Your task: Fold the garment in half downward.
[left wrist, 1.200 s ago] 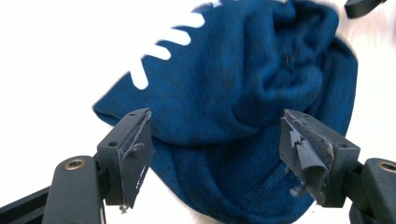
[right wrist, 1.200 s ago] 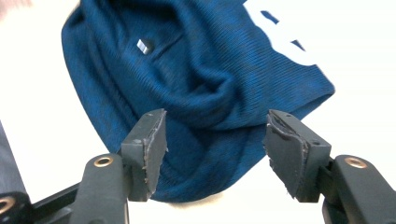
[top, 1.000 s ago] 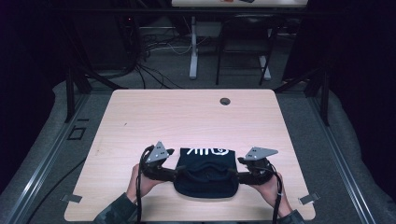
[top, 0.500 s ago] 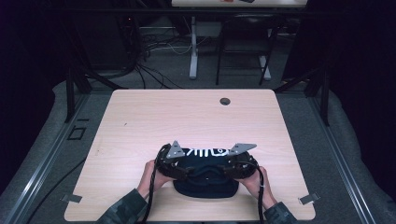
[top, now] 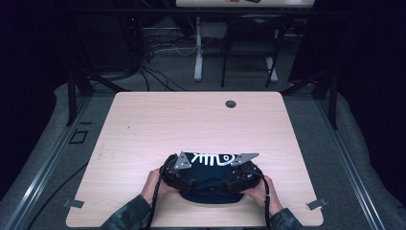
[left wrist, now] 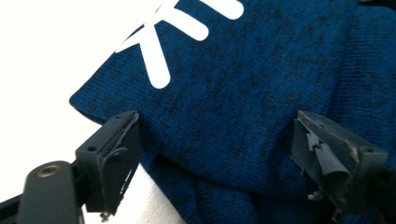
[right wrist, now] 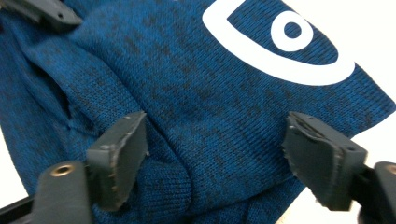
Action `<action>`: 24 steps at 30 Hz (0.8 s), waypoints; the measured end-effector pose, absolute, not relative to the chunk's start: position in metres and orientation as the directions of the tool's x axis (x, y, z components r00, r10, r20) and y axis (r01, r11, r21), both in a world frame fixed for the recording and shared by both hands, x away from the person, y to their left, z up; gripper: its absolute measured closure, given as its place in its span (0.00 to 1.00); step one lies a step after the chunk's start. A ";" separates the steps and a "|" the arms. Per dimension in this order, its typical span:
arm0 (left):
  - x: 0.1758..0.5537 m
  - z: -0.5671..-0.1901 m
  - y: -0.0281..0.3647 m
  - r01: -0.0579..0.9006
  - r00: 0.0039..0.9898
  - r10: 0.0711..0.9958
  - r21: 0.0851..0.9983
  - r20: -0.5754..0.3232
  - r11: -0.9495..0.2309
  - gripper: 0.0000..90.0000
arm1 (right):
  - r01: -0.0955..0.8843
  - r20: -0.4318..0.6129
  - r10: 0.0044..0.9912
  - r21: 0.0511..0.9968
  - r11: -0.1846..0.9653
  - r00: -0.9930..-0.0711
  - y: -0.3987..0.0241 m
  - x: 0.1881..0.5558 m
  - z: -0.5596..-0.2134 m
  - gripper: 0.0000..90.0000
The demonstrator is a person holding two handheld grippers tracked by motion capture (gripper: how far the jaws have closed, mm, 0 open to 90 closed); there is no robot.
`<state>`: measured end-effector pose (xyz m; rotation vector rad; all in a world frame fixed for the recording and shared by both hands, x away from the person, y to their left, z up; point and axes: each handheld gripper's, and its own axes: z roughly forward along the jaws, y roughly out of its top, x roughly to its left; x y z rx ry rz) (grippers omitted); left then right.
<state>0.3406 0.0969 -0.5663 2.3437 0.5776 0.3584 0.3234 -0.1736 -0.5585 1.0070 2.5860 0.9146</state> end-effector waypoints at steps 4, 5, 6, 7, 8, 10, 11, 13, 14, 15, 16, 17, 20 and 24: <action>0.341 -0.569 0.099 0.317 0.864 0.497 0.678 0.082 -0.663 0.17 | 0.531 0.006 0.668 0.611 0.587 -0.744 -0.174 0.323 -0.562 0.18; 0.341 -0.570 0.099 0.316 0.863 0.498 0.677 0.087 -0.665 0.17 | 0.534 0.007 0.670 0.611 0.585 -0.742 -0.174 0.324 -0.563 0.18; 0.341 -0.570 0.098 0.312 0.864 0.495 0.672 0.093 -0.671 0.16 | 0.539 0.015 0.672 0.612 0.579 -0.740 -0.176 0.324 -0.566 0.17; 0.340 -0.570 0.098 0.309 0.862 0.496 0.672 0.100 -0.673 0.16 | 0.539 0.013 0.675 0.614 0.576 -0.737 -0.176 0.324 -0.567 0.16; 0.340 -0.570 0.097 0.307 0.863 0.495 0.669 0.105 -0.677 0.16 | 0.542 0.016 0.679 0.617 0.571 -0.734 -0.177 0.323 -0.569 0.16; 0.339 -0.571 0.097 0.302 0.862 0.495 0.670 0.112 -0.678 0.16 | 0.540 0.007 0.681 0.614 0.575 -0.733 -0.177 0.322 -0.569 0.16; 0.340 -0.571 0.097 0.304 0.862 0.495 0.672 0.108 -0.675 0.15 | 0.538 0.001 0.683 0.618 0.574 -0.730 -0.177 0.322 -0.570 0.15; 0.341 -0.573 0.099 0.307 0.859 0.501 0.679 0.104 -0.667 0.13 | 0.540 0.003 0.684 0.615 0.574 -0.730 -0.177 0.323 -0.571 0.14; 0.341 -0.573 0.099 0.309 0.859 0.503 0.682 0.099 -0.662 0.12 | 0.543 0.006 0.687 0.617 0.569 -0.726 -0.177 0.323 -0.572 0.13; 0.342 -0.574 0.100 0.314 0.858 0.506 0.685 0.092 -0.658 0.11 | 0.542 0.009 0.686 0.621 0.567 -0.728 -0.178 0.323 -0.572 0.12; 0.343 -0.575 0.101 0.324 0.857 0.510 0.688 0.079 -0.650 0.10 | 0.545 0.014 0.689 0.623 0.561 -0.725 -0.178 0.323 -0.573 0.12; 0.344 -0.575 0.102 0.333 0.854 0.516 0.689 0.070 -0.644 0.08 | 0.542 0.005 0.690 0.623 0.564 -0.724 -0.178 0.323 -0.573 0.11; 0.346 -0.576 0.104 0.356 0.847 0.530 0.698 0.038 -0.621 0.03 | 0.526 -0.018 0.691 0.634 0.567 -0.723 -0.177 0.321 -0.573 0.07; 0.345 -0.571 0.105 0.344 0.848 0.528 0.711 0.045 -0.613 0.00 | 0.526 -0.013 0.696 0.644 0.555 -0.718 -0.179 0.321 -0.569 0.02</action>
